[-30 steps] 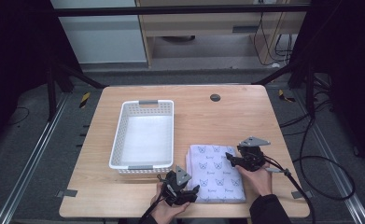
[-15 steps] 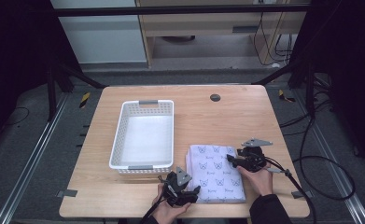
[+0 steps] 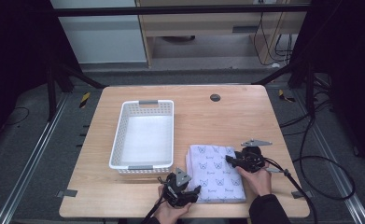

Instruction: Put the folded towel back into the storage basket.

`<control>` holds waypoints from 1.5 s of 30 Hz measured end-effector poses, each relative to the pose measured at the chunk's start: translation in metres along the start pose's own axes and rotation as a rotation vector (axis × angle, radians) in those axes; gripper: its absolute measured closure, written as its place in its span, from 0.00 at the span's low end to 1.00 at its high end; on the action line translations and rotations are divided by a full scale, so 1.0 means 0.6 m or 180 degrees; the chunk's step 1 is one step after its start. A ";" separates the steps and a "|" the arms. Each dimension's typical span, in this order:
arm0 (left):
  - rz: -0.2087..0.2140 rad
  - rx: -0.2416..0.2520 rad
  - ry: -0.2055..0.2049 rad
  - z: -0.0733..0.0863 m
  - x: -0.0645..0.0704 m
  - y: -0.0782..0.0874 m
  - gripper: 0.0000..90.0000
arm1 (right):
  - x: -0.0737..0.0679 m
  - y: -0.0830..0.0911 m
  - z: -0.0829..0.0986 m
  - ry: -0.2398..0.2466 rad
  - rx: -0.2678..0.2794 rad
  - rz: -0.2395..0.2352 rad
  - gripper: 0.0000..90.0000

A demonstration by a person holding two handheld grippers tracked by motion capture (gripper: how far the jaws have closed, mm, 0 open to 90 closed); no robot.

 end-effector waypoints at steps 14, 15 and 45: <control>0.0284 0.0012 0.0047 -0.004 0.008 -0.001 0.63 | -0.009 0.003 0.001 -0.0102 -0.0027 -0.0113 0.82; 0.0314 0.0008 0.0066 -0.004 0.008 -0.001 0.65 | -0.009 0.003 0.000 -0.0105 -0.0022 -0.0121 0.83; 0.0275 0.0375 -0.0147 -0.049 -0.007 0.063 0.83 | -0.068 0.102 -0.051 0.0211 0.0517 -0.0402 0.85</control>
Point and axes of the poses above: each handheld gripper's, and its own axes: y roughly backward along the jaws, z roughly out of its underside, x roughly to its right, the point moved 10 cm from there along -y, roughly forward along the jaws, and after that the axes turned 15 degrees about -y, right-handed, at the moved point
